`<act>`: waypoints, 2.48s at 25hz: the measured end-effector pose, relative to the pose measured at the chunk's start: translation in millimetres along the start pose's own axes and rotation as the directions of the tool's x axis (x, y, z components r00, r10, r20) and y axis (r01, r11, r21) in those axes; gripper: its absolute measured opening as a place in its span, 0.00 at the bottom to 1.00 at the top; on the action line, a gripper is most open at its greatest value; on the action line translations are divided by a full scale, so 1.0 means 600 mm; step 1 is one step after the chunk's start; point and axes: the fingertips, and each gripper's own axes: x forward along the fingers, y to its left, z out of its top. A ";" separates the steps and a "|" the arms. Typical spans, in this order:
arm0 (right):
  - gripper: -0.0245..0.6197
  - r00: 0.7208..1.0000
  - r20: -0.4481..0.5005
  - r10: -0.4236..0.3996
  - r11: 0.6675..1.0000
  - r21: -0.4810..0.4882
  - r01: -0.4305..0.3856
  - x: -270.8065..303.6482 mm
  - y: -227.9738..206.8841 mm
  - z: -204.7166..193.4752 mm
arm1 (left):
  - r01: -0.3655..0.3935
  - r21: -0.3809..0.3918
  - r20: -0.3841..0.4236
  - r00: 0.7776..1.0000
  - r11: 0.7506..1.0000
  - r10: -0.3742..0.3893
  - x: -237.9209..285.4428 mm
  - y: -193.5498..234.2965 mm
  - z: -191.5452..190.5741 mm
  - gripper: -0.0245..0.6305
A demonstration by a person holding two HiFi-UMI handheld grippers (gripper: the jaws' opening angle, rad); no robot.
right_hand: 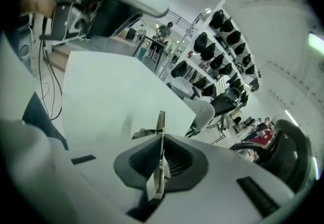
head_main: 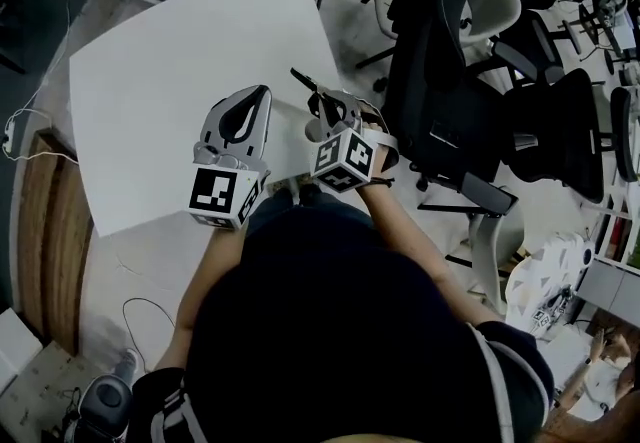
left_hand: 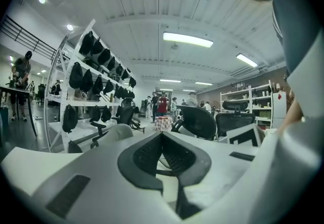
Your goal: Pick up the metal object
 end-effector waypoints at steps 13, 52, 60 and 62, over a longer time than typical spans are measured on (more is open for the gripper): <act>0.09 0.872 0.417 -0.256 0.958 0.230 0.172 -0.164 -0.167 0.203 | -0.146 0.084 0.099 0.986 0.986 0.138 -0.017 0.041 0.107 0.07; 0.09 0.639 0.653 -0.406 0.857 0.515 0.018 -0.288 -0.308 0.256 | -0.258 0.123 0.228 0.947 0.958 0.226 -0.011 0.039 0.247 0.07; 0.09 0.632 0.670 -0.389 0.860 0.509 -0.011 -0.295 -0.315 0.239 | -0.282 0.119 0.224 0.942 0.952 0.251 -0.009 0.018 0.244 0.07; 0.09 0.631 0.675 -0.382 0.863 0.506 -0.019 -0.295 -0.315 0.233 | -0.291 0.118 0.225 0.939 0.949 0.260 -0.009 0.012 0.241 0.07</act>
